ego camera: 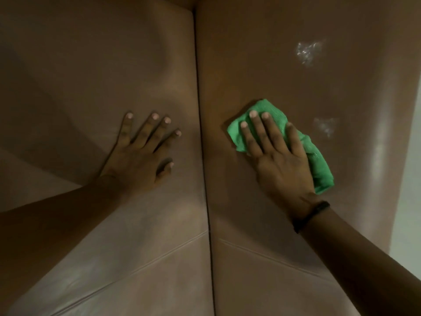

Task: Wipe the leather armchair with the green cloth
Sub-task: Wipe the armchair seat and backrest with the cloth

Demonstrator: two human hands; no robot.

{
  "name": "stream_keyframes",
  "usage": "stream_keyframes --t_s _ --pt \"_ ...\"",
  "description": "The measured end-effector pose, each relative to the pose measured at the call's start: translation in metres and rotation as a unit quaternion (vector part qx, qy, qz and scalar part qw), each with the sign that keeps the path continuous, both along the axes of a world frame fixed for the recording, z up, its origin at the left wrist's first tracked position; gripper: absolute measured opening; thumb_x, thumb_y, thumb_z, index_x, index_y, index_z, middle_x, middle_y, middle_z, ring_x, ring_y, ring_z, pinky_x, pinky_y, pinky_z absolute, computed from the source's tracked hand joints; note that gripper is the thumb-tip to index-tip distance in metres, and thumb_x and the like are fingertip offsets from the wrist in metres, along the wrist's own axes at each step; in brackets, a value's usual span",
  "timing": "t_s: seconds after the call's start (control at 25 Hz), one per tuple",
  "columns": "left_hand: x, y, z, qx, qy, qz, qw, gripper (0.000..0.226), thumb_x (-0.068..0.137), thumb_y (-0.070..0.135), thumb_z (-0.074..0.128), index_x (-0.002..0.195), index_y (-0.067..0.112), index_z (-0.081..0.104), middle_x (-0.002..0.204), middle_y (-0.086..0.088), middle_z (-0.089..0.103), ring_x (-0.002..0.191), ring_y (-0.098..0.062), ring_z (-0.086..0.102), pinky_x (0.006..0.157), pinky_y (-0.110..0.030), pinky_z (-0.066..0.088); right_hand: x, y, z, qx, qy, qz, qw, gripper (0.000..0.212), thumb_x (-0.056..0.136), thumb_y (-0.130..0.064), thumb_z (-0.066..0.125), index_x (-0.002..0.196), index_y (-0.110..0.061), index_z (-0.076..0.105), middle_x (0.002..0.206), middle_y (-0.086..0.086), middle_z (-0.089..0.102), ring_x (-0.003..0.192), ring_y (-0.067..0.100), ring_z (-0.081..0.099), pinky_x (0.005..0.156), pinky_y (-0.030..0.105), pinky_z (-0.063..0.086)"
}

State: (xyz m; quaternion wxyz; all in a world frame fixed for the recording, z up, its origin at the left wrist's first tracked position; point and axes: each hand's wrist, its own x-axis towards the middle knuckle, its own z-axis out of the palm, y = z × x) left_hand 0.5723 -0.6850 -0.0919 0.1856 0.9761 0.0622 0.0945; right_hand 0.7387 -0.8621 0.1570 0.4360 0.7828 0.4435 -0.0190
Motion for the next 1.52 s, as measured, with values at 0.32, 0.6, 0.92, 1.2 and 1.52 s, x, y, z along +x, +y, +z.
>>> stream_keyframes --t_s 0.32,0.6,0.92,1.2,1.52 --pt "0.001 0.0 -0.003 -0.011 0.0 0.003 1.0 0.083 0.106 0.059 0.044 0.18 0.024 0.029 0.187 -0.014 0.024 0.174 -0.039 0.019 0.136 -0.076 -0.002 -0.012 -0.013 -0.003 -0.09 0.046 0.051 0.994 0.065 0.117 -0.038 0.031 0.174 -0.015 0.012 0.182 0.01 0.008 0.167 0.03 0.014 0.132 0.057 0.014" --pt "0.001 0.0 -0.007 -0.008 -0.017 0.007 1.0 0.081 0.105 0.058 0.044 0.178 0.023 0.034 0.186 -0.016 0.028 0.173 -0.041 0.022 0.136 -0.073 -0.007 -0.01 -0.001 -0.006 -0.114 0.058 0.04 0.991 0.065 0.118 -0.04 0.026 0.174 -0.018 0.001 0.182 0.008 -0.003 0.168 0.029 0.002 0.134 0.056 0.005" --pt "0.001 0.0 -0.007 -0.028 -0.029 0.013 0.999 0.082 0.104 0.056 0.046 0.178 0.021 0.035 0.185 -0.016 0.03 0.172 -0.041 0.026 0.137 -0.076 -0.002 0.037 0.017 0.053 -0.021 -0.002 0.036 0.999 0.062 0.117 -0.041 0.028 0.174 -0.019 0.018 0.181 0.01 0.012 0.167 0.031 0.013 0.131 0.053 0.003" --pt "0.003 0.0 -0.002 -0.046 -0.022 0.014 0.999 0.08 0.102 0.053 0.047 0.174 0.019 0.043 0.183 -0.016 0.037 0.169 -0.041 0.034 0.136 -0.077 0.009 0.057 0.026 0.065 0.02 -0.044 0.003 0.999 0.065 0.116 -0.047 0.017 0.174 -0.02 0.015 0.181 0.011 0.01 0.168 0.03 0.008 0.132 0.054 -0.001" --pt "0.004 -0.001 -0.005 -0.046 -0.031 0.017 0.998 0.084 0.097 0.053 0.058 0.174 0.021 0.045 0.183 -0.014 0.036 0.169 -0.039 0.035 0.137 -0.074 0.011 0.09 0.06 0.073 0.047 -0.097 -0.011 0.994 0.067 0.115 -0.045 0.023 0.174 -0.015 0.012 0.181 0.014 0.008 0.168 0.032 0.007 0.131 0.058 0.008"
